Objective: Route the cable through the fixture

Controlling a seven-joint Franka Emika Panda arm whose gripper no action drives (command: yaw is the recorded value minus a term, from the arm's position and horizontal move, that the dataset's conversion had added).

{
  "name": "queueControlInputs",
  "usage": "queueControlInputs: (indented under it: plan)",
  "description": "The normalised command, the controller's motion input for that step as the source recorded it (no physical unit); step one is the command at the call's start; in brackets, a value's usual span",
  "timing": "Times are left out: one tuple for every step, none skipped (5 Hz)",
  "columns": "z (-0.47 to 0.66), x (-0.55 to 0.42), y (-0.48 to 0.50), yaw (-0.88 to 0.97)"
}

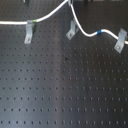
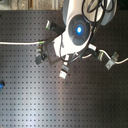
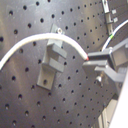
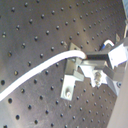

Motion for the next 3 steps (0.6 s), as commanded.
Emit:
queueControlInputs:
  plan:
    - [0.28,-0.061,-0.024,-0.37]
    - [0.27,-0.046,-0.022,-0.33]
    - [0.30,-0.080,-0.049,-0.32]
